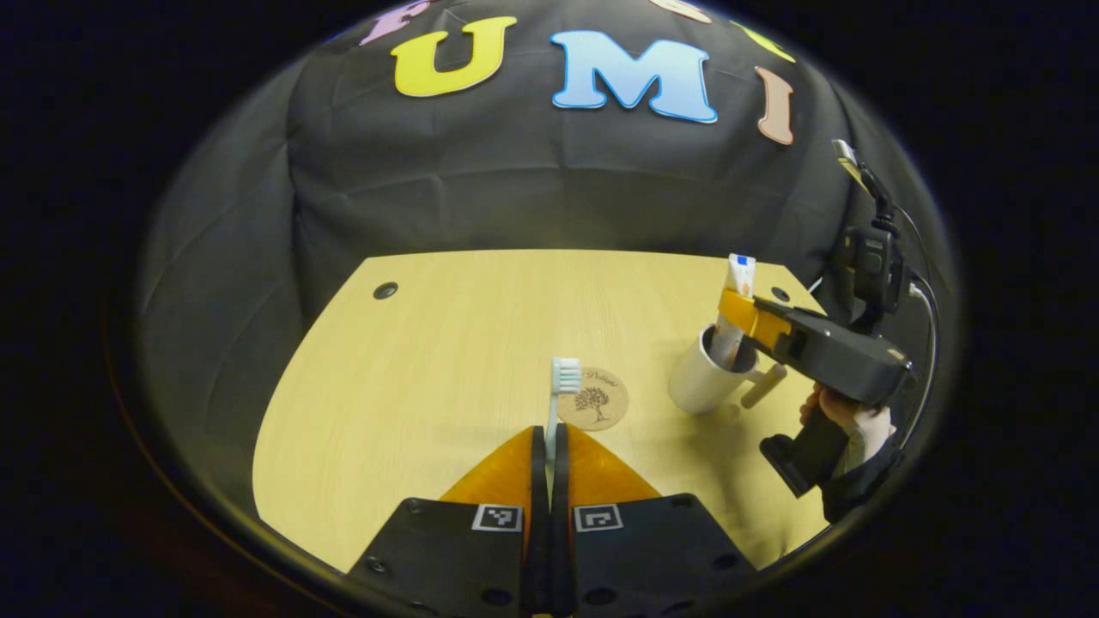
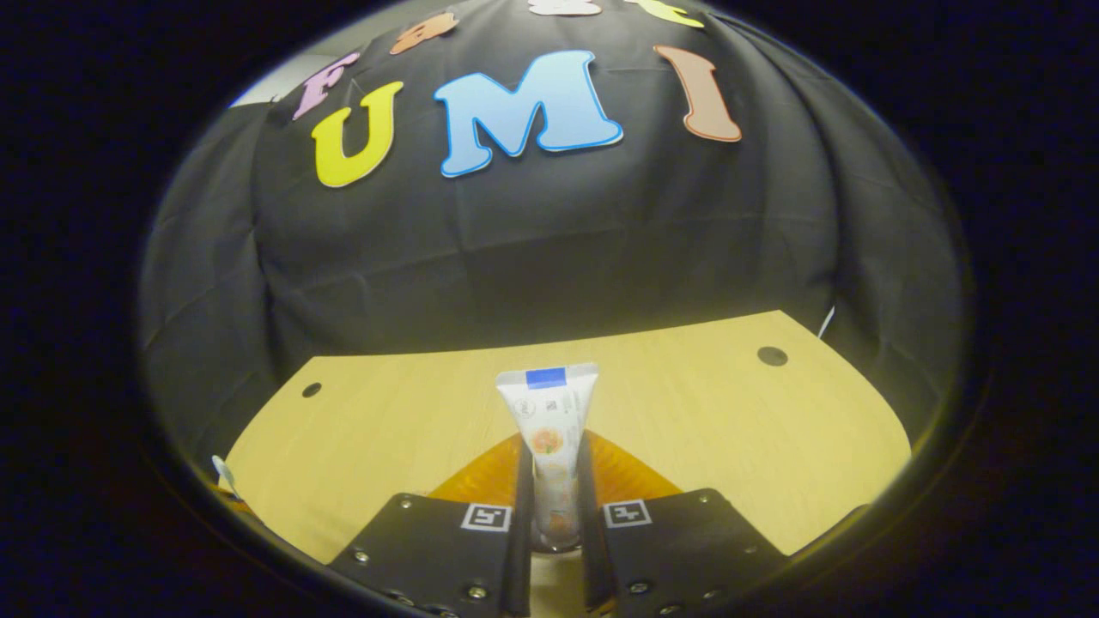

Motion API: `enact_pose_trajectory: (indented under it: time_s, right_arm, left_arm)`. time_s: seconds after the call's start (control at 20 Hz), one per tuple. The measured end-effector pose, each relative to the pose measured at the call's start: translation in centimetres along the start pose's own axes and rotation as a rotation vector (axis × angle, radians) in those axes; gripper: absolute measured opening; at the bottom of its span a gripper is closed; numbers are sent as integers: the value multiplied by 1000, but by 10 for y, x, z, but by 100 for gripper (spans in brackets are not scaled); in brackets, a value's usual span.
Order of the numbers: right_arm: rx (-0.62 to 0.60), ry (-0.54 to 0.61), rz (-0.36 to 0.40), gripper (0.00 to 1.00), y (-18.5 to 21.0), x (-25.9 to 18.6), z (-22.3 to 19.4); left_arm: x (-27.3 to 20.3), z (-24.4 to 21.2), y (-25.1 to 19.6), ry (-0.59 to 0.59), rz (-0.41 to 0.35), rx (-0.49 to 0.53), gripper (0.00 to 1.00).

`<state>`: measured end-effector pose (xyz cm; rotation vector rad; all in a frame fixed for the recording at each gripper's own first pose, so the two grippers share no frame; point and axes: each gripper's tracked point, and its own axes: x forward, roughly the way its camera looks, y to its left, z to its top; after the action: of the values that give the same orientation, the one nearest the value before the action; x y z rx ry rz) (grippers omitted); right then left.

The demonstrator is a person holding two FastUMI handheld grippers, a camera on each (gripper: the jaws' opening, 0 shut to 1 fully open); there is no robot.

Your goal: Put the toothbrush and toothpaste on the desktop into the cup, then pick up the cup and place it on the coaster on the desktop.

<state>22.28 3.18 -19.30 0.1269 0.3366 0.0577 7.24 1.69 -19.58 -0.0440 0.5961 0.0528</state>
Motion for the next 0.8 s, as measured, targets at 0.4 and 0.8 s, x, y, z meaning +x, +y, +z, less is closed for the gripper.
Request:
enact_pose_trajectory:
  time_s: [0.4, 0.8]
  right_arm:
    - [-15, 57, 10, 57, 0, -12, -15]
    - [6, -27, 15, 62, -4, -51, 21]
  left_arm:
    - [-4, 2, 2, -22, -2, -18, 8]
    - [-5, 12, -5, -68, -18, -7, 8]
